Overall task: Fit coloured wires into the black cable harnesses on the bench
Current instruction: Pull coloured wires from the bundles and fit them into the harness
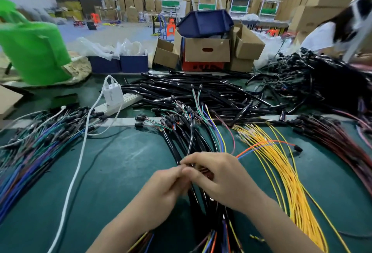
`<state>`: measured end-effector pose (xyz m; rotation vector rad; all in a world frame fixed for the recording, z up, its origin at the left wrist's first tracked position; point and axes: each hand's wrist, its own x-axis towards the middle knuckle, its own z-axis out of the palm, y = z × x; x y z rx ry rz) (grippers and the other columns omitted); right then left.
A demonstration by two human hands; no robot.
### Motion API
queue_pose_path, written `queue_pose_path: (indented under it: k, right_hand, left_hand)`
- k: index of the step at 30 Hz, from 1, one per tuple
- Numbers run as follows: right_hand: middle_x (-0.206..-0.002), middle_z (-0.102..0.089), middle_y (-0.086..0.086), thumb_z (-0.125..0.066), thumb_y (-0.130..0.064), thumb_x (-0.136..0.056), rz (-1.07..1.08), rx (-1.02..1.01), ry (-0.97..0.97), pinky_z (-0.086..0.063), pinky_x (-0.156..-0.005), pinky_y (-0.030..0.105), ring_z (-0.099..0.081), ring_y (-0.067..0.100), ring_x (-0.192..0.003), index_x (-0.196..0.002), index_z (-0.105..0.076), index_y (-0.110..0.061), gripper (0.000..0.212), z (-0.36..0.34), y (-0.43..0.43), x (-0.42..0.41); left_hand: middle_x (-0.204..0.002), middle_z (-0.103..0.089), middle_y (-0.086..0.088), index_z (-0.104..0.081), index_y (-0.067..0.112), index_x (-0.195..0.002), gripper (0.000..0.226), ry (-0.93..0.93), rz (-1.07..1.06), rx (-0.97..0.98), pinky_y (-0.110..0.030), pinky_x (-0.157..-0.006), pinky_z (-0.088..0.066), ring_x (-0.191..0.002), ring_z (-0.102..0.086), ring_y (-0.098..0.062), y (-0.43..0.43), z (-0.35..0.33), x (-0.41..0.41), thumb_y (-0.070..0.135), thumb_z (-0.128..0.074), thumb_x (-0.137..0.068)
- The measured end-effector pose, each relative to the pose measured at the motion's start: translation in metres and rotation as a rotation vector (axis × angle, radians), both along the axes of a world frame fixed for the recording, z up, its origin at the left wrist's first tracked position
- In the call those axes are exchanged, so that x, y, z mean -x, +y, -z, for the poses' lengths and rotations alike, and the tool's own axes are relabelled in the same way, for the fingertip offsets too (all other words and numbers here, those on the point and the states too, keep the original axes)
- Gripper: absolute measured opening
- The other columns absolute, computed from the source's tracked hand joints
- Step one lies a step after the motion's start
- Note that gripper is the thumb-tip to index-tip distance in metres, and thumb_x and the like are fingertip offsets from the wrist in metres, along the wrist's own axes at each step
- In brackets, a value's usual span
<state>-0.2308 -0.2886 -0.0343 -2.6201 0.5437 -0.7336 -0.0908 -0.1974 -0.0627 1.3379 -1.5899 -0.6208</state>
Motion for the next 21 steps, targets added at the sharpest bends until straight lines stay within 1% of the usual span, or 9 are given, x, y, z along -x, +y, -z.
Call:
queue_pose_path:
  k: [2, 4, 6, 9, 11, 13, 15, 19, 21]
  right_hand:
    - [-0.077, -0.063, -0.029, -0.060, -0.042, -0.085, -0.001, -0.107, -0.081, -0.046, -0.072, 0.015, -0.058, -0.012, -0.076, -0.106, -0.071, -0.023, 0.030, 0.003, -0.003, 0.006]
    - [-0.089, -0.071, -0.018, -0.064, -0.039, -0.083, -0.026, -0.122, -0.115, -0.051, -0.076, 0.023, -0.064, -0.004, -0.083, -0.111, -0.071, -0.026, 0.031, 0.005, -0.004, 0.007]
    - [-0.079, -0.069, -0.012, -0.063, -0.035, -0.084, -0.024, -0.124, -0.123, -0.049, -0.069, 0.023, -0.061, 0.001, -0.071, -0.112, -0.071, -0.026, 0.031, 0.008, -0.002, 0.003]
    - [-0.063, -0.059, -0.010, -0.064, -0.033, -0.083, 0.061, -0.150, -0.151, -0.044, -0.059, 0.026, -0.052, 0.004, -0.059, -0.107, -0.073, -0.027, 0.026, 0.013, -0.005, 0.002]
    - [-0.062, -0.059, -0.007, -0.069, -0.030, -0.084, 0.094, -0.195, -0.147, -0.045, -0.060, 0.034, -0.053, 0.009, -0.059, -0.105, -0.073, -0.028, 0.022, 0.016, -0.008, 0.003]
    - [-0.063, -0.059, -0.010, -0.070, -0.027, -0.084, 0.114, -0.213, -0.133, -0.046, -0.062, 0.037, -0.055, 0.011, -0.061, -0.104, -0.074, -0.029, 0.020, 0.019, -0.008, 0.002]
    - [-0.066, -0.061, -0.010, -0.070, -0.029, -0.085, 0.135, -0.207, -0.101, -0.046, -0.064, 0.037, -0.057, 0.011, -0.065, -0.104, -0.074, -0.029, 0.019, 0.023, -0.007, 0.000]
    - [-0.073, -0.065, -0.005, -0.065, -0.036, -0.087, 0.177, -0.124, -0.027, -0.044, -0.067, 0.033, -0.060, 0.015, -0.073, -0.105, -0.073, -0.033, 0.020, 0.027, -0.002, -0.004]
    - [-0.074, -0.066, -0.005, -0.064, -0.037, -0.087, 0.189, -0.119, -0.038, -0.045, -0.067, 0.033, -0.061, 0.015, -0.074, -0.105, -0.073, -0.033, 0.020, 0.028, -0.001, -0.006]
  left_hand:
    - [-0.061, -0.057, 0.007, -0.064, 0.017, -0.082, 0.017, 0.082, -0.074, 0.011, -0.024, -0.057, -0.044, -0.056, -0.050, -0.007, 0.000, -0.002, -0.009, 0.027, -0.055, -0.093]
    - [-0.056, -0.058, 0.001, -0.067, 0.016, -0.076, 0.013, 0.214, -0.154, 0.017, -0.018, -0.052, -0.043, -0.049, -0.051, -0.008, -0.001, -0.004, -0.013, 0.013, -0.064, -0.088]
    - [-0.056, -0.059, -0.004, -0.068, 0.012, -0.071, 0.017, 0.345, -0.196, -0.020, -0.017, -0.051, -0.046, -0.046, -0.052, -0.010, -0.003, -0.003, -0.014, 0.001, -0.064, -0.084]
    - [-0.057, -0.062, -0.006, -0.071, 0.008, -0.072, 0.017, 0.544, -0.227, -0.113, -0.021, -0.054, -0.053, -0.051, -0.058, -0.011, -0.005, -0.001, -0.014, -0.002, -0.062, -0.083]
    - [-0.063, -0.065, -0.008, -0.072, 0.007, -0.075, 0.015, 0.645, -0.250, -0.138, -0.023, -0.059, -0.056, -0.058, -0.062, -0.011, -0.005, 0.000, -0.014, 0.001, -0.061, -0.083]
    - [-0.067, -0.067, -0.010, -0.072, 0.005, -0.076, 0.014, 0.699, -0.277, -0.150, -0.024, -0.061, -0.056, -0.061, -0.063, -0.011, -0.005, 0.002, -0.013, 0.001, -0.061, -0.084]
    - [-0.067, -0.069, -0.009, -0.071, 0.003, -0.077, 0.013, 0.680, -0.326, -0.151, -0.023, -0.060, -0.056, -0.060, -0.064, -0.011, -0.006, 0.005, -0.013, -0.003, -0.062, -0.084]
    - [-0.066, -0.071, -0.006, -0.071, 0.010, -0.074, 0.017, 0.433, -0.443, -0.079, -0.021, -0.059, -0.056, -0.058, -0.067, -0.011, -0.006, 0.011, -0.011, -0.003, -0.065, -0.083]
    - [-0.067, -0.072, -0.005, -0.072, 0.014, -0.073, 0.019, 0.366, -0.466, -0.047, -0.019, -0.059, -0.056, -0.058, -0.068, -0.011, -0.005, 0.012, -0.011, -0.002, -0.067, -0.082]
